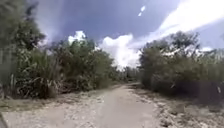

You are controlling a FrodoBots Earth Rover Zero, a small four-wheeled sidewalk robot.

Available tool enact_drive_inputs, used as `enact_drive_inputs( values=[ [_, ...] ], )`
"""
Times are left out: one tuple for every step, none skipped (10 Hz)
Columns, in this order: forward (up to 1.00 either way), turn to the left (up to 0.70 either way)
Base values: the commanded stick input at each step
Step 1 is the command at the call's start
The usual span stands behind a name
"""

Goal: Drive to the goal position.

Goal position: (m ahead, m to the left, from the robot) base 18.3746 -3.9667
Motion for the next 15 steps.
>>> enact_drive_inputs(
  values=[
    [0.7, 0.0],
    [0.7, 0.0],
    [0.7, 0.0],
    [0.7, 0.0],
    [0.7, 0.0],
    [0.7, 0.0],
    [0.7, 0.0],
    [0.7, 0.0],
    [0.7, 0.0],
    [0.7, 0.0],
    [0.7, 0.0],
    [0.7, 0.0],
    [0.7, 0.0],
    [0.7, 0.0],
    [0.7, 0.0]
  ],
)
